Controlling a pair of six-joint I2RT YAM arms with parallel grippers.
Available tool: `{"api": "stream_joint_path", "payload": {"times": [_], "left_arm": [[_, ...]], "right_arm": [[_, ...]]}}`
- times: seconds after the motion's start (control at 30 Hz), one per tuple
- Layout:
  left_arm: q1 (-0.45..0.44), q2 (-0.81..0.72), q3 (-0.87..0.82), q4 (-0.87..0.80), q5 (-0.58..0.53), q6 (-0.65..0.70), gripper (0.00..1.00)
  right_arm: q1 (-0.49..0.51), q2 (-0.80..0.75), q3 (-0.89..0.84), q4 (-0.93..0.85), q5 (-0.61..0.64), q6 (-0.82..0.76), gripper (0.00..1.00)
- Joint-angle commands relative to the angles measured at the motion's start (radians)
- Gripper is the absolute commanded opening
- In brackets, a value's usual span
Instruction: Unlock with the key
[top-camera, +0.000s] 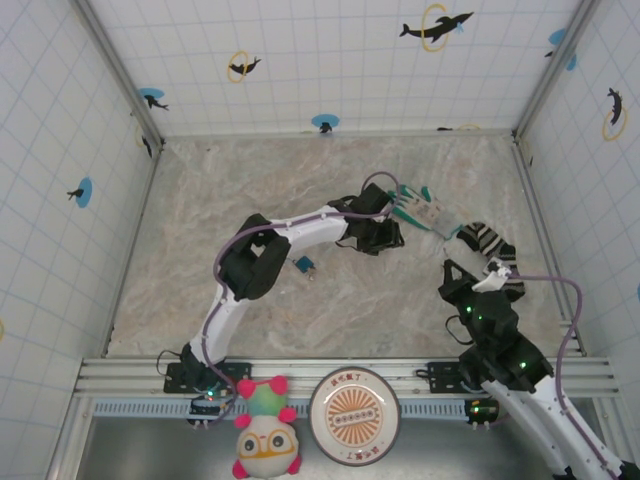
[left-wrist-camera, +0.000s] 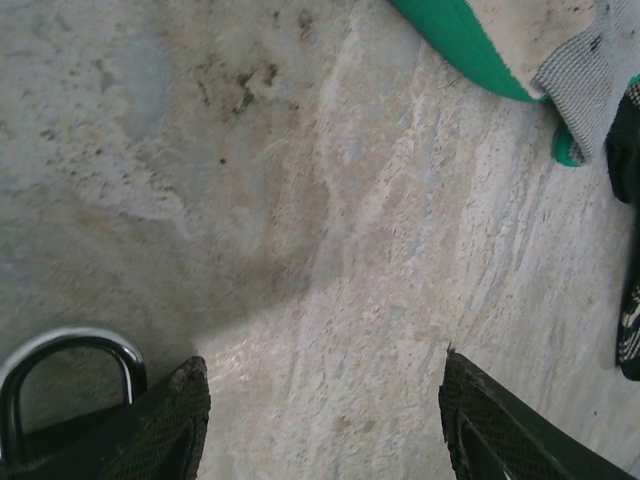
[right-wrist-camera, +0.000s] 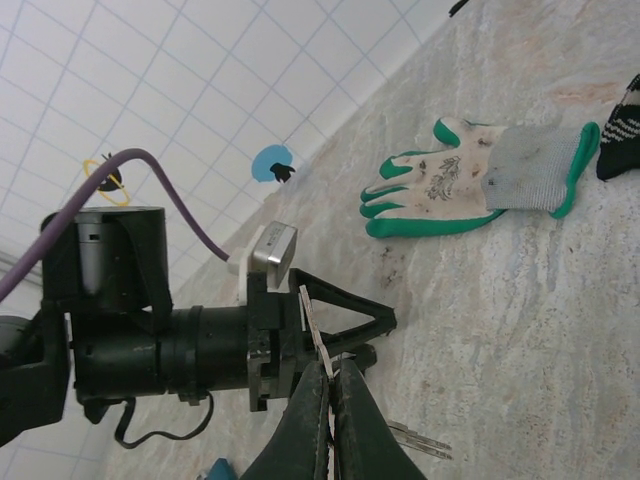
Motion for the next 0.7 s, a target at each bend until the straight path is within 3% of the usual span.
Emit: {"api": "stream_joint_path", "payload": {"times": [0.0,0.3,0.67], "left_arm": [[-0.007,-0.057,-0.027,-0.047,-0.03,0.028,0.62],[-0.009,-0.145,-0.035,-0.076,-0.061,0.083,0.63],[-0.01,-0.139,0.05,-0.301,-0.283,0.221,0.66]], "right_arm": [[-0.005,-0.012,-0.025,0.033,0.015,0.019,0.0],[-0.005,-0.012,-0.024,0.037,0.009,0.015,0.0],[-0.005,-0.012,-0.043,0.058,0.003,0.026,0.0]]}}
